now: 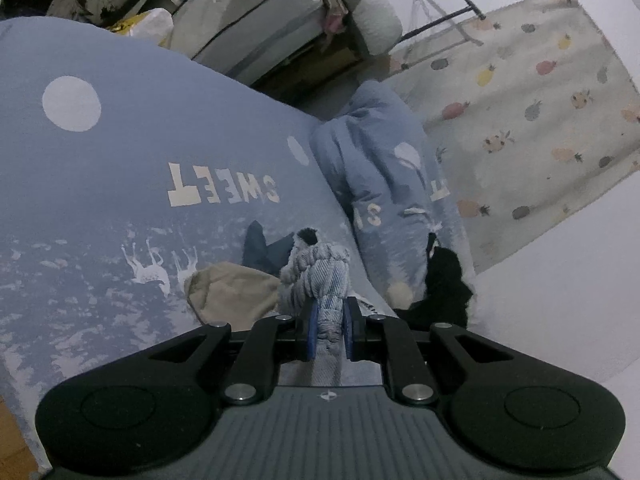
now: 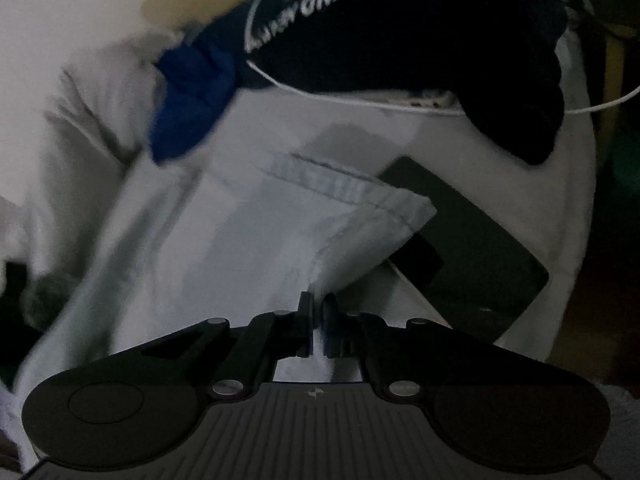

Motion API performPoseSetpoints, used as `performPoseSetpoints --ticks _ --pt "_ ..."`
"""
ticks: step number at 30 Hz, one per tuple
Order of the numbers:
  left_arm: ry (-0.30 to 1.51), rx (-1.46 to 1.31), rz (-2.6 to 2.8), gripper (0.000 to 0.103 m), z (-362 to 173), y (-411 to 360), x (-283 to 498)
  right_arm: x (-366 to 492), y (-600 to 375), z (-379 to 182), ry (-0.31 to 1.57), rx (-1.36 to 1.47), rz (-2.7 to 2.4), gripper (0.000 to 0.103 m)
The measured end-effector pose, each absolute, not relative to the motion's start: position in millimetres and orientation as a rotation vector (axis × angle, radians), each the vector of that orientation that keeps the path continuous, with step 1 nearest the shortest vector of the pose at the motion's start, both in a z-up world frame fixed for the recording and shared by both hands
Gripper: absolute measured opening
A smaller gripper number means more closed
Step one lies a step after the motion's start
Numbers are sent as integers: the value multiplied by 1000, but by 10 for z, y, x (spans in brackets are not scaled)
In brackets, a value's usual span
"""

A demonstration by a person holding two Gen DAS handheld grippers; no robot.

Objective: Fold clothes

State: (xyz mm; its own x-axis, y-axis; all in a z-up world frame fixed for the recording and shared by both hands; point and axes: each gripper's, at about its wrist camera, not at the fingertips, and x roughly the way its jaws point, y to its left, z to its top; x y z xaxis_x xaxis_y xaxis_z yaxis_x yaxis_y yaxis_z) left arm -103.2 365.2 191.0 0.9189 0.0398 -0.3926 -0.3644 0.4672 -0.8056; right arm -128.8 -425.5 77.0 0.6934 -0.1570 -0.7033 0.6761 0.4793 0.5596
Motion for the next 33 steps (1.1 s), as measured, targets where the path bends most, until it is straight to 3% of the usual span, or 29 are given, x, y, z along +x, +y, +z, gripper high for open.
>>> performPoseSetpoints --ticks 22,33 --pt "227 -1159 247 15 2300 3386 -2466 -2752 -4688 1608 476 1001 -527 4" --pt "309 -1258 350 15 2015 3525 -2082 -2055 -4784 1700 461 938 -448 4"
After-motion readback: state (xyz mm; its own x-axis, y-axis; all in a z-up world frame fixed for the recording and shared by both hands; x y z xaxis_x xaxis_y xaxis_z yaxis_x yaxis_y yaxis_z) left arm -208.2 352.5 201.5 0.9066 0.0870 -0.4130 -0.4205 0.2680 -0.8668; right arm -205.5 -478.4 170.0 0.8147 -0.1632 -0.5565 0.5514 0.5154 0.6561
